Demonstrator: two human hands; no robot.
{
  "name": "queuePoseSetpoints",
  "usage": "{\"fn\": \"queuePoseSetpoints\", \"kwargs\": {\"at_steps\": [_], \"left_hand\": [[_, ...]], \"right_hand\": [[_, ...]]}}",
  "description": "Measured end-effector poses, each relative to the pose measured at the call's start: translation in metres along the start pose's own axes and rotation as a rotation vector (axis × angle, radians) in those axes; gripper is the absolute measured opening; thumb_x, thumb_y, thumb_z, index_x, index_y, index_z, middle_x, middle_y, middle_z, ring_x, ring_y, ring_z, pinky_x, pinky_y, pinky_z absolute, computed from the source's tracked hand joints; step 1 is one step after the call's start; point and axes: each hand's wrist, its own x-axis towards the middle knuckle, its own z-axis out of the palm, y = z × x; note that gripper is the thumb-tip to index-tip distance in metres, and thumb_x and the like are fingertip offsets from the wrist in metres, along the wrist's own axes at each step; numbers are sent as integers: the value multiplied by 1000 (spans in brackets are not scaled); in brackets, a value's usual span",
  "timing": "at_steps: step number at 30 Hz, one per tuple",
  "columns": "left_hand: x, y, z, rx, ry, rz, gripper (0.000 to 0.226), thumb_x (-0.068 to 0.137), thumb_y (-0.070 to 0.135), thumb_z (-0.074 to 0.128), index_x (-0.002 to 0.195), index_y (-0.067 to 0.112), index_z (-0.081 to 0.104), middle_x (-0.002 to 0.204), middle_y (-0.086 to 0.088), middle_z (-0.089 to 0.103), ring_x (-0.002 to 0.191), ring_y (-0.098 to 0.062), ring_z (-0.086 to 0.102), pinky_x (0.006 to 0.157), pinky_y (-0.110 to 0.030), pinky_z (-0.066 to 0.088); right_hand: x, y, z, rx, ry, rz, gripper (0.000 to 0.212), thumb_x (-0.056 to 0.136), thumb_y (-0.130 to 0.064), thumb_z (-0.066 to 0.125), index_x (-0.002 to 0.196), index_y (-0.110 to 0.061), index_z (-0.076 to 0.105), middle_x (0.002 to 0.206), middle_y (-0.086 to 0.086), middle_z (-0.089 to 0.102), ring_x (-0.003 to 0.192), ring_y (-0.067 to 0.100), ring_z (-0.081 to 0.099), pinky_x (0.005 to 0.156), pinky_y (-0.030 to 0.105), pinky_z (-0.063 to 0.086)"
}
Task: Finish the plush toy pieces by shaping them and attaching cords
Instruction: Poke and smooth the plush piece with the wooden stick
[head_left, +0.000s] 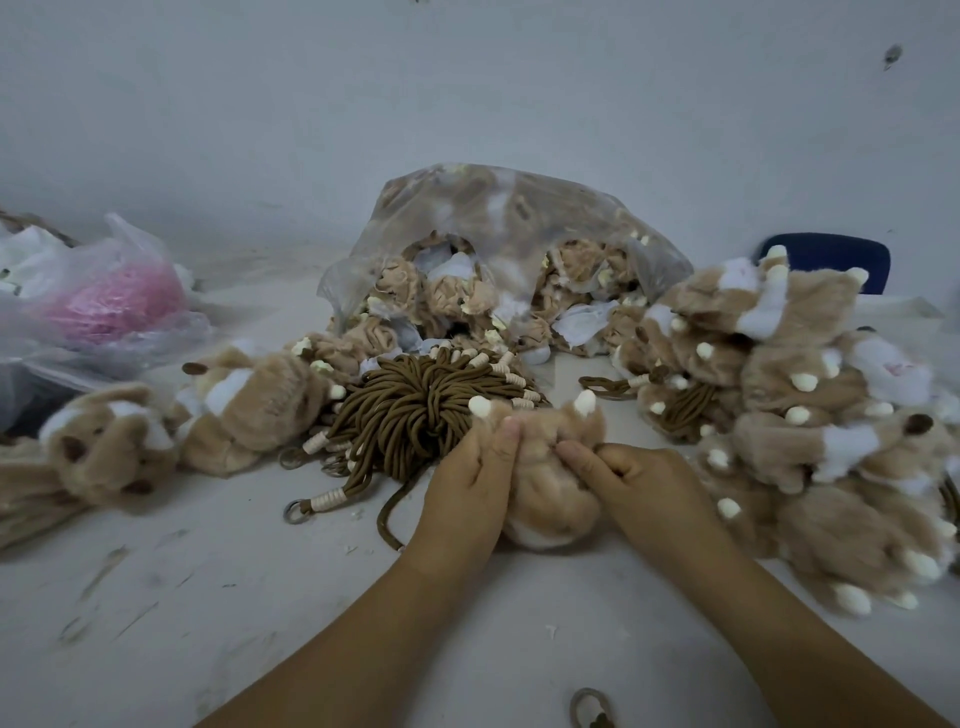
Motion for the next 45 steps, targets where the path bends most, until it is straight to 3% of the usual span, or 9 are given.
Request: {"fn": "queuePoseSetpoints", "kwargs": {"at_steps": [5,10,17,21,23,27,34,40,45], "left_hand": [[8,2,-13,67,210,145,35,97,54,43,104,27,65,101,6,69,101,-11,64,85,-16,48],[7,-1,-7,392,-5,441,28,98,42,43,119,37,62,129,11,46,127,-21,46,104,-45,42],[6,2,-3,247,110,481,34,98,42,40,126,32,58,139,12,45,132,-1,42,106,-17,37],[6,2,-6,58,111,175,24,86,66,49,100,50,61,107,20,66,99,-4,65,77,-24,54],[7,2,-5,-103,31,-68,55,84,82,38,92,40,73,92,6,76,74,-14,71,58,-22,56],[11,6,-7,-202,-79,-308,51,103,49,39,89,19,79,89,-14,76,67,-20,72,56,-27,58],[12,2,-12,-502,-232,-422,33,101,29,47,122,11,65,123,-13,69,113,-27,67,84,-39,59],[21,-2,-22,-647,-162,-314,26,77,14,72,103,14,74,92,-2,68,79,-10,63,72,-24,51],[23,-9,-22,-235,152,-153,16,92,26,67,107,23,63,98,2,73,88,-10,68,74,-27,54]], "right_hand": [[1,13,-12,-151,-90,47,72,68,-86,27,56,-15,36,46,-1,36,47,11,36,51,33,31],[2,9,-8,-93,-38,93,72,66,-85,28,55,-14,34,46,-1,32,46,10,35,51,33,30],[-2,4,-6,268,66,127,66,68,-80,43,49,-20,26,47,-8,20,43,7,23,41,19,20],[-2,2,-2,308,39,95,65,69,-78,45,50,-19,26,47,-9,22,43,6,22,40,17,17],[-3,4,-3,303,44,97,69,68,-78,45,52,-12,32,47,-9,24,42,5,24,40,16,19],[-3,6,-4,253,48,93,75,68,-76,43,57,-3,41,46,-8,26,41,5,26,40,17,21],[-2,5,-2,93,-18,-7,62,69,-79,35,56,-18,39,46,-6,32,45,6,34,48,27,27],[1,7,-2,-50,-45,11,67,68,-84,30,53,-18,34,47,0,31,47,10,34,53,37,34],[2,11,-3,-174,-59,91,74,66,-84,25,53,-12,28,45,2,31,52,18,39,53,35,31]]}}
